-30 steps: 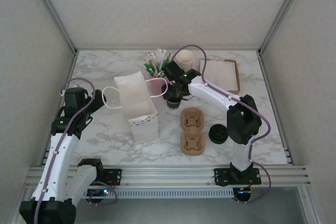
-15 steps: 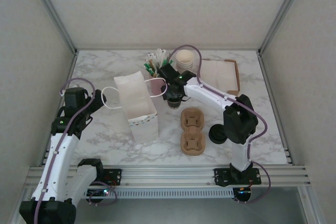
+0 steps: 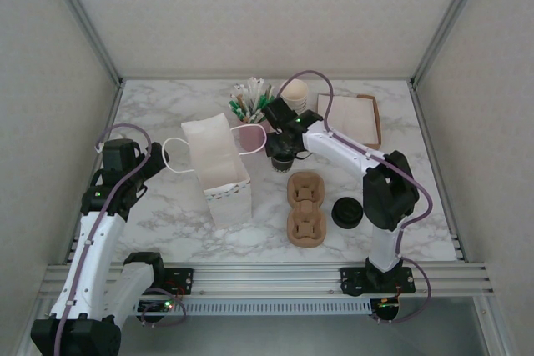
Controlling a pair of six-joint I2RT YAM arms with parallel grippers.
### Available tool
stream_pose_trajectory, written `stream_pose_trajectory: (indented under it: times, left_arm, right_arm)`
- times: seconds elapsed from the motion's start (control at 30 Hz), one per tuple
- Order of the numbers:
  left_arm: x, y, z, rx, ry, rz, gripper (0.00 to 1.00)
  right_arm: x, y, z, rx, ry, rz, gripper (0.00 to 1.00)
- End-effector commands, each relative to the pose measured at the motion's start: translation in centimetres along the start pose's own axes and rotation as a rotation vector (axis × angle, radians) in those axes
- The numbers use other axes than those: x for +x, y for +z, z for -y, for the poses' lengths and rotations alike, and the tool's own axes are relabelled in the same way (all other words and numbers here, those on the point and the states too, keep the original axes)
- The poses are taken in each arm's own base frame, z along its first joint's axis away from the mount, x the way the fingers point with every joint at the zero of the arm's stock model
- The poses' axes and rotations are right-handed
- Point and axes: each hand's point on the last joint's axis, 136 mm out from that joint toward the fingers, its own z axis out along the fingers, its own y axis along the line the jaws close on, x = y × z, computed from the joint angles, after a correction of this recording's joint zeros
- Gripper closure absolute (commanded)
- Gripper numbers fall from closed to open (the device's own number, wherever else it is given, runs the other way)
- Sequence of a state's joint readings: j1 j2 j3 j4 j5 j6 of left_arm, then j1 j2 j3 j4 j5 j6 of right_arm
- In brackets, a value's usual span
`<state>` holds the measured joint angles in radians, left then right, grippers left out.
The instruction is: Pack the takeout coffee
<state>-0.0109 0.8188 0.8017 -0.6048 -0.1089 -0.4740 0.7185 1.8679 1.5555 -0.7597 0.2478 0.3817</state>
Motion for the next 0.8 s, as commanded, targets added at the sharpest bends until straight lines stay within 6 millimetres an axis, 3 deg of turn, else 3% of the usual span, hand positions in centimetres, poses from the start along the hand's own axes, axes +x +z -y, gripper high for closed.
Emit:
stream_pose_trajectory:
  times: [0.0,0.33,0.77]
  left_arm:
    - [0.1,0.0,-0.5,-0.012,0.004,0.002,0.00]
    - [0.0,0.0,-0.4,-0.011,0.004,0.004,0.00]
    - [0.1,0.0,-0.5,-0.015,0.005,0.002,0.00]
  right_arm:
    - [4.5,0.4,3.4,0.130,-0.016,-0.152,0.28]
    - [2.3,-1.2,2.3,0.066,0.124,-0.072,0.23]
    - [0.6,-3.9,2.1,0.030,0.157,-0.005,0.19]
